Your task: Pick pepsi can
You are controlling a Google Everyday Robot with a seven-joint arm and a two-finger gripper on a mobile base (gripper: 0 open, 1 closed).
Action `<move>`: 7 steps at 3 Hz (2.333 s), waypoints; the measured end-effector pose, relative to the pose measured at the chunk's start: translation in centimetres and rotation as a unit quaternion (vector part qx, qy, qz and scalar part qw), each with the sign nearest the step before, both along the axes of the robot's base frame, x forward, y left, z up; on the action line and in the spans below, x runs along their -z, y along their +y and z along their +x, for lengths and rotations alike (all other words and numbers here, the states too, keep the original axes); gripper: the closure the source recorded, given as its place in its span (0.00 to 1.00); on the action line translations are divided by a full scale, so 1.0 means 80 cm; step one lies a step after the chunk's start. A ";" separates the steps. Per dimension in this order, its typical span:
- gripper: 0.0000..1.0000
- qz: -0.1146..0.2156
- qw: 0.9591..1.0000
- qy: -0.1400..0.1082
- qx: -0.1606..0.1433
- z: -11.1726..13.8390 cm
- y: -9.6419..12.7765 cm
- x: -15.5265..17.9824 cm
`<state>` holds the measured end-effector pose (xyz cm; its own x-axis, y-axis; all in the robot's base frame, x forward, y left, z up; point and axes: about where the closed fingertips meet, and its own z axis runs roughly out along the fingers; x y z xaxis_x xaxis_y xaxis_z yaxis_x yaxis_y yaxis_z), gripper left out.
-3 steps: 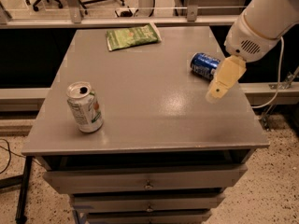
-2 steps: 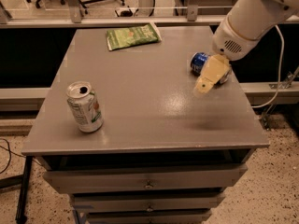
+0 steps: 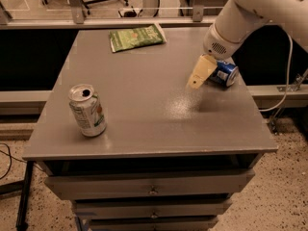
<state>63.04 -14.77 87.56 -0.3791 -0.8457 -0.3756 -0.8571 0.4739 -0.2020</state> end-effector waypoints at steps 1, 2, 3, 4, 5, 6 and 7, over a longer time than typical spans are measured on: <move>0.00 -0.014 1.000 -0.008 0.011 0.035 -0.013 0.012; 0.00 -0.028 0.999 -0.008 0.031 0.055 -0.040 0.023; 0.00 -0.037 0.998 0.002 0.049 0.061 -0.066 0.035; 0.18 -0.044 0.997 0.021 0.066 0.061 -0.083 0.051; 0.41 -0.041 0.996 0.036 0.072 0.059 -0.084 0.055; 0.65 -0.018 0.997 0.041 0.057 0.056 -0.070 0.043; 0.88 0.022 0.999 0.043 0.024 0.047 -0.039 0.024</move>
Offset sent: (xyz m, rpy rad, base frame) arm 0.0627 -0.0634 -0.0251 -0.0916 -0.0217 -0.1169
